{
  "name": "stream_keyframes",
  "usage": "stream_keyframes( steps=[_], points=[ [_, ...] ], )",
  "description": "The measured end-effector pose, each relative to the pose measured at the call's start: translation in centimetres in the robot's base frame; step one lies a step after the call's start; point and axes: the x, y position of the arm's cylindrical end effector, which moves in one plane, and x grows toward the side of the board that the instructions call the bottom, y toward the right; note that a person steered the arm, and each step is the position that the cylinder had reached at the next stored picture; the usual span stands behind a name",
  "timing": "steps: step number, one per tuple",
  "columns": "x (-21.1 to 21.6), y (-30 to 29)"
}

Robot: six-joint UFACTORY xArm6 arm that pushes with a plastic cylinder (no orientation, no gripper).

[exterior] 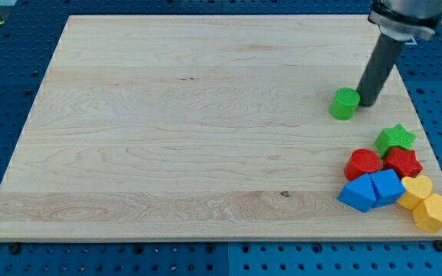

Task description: Push the green circle closer to red circle

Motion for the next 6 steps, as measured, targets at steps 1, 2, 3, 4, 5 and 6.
stream_keyframes(
  steps=[1,2,3,4,5,6],
  points=[
    [3.9,0.0],
    [5.5,0.0],
    [0.6,1.1],
    [-4.6,1.6],
    [-5.9,1.5],
    [-5.2,-3.5]
  ],
)
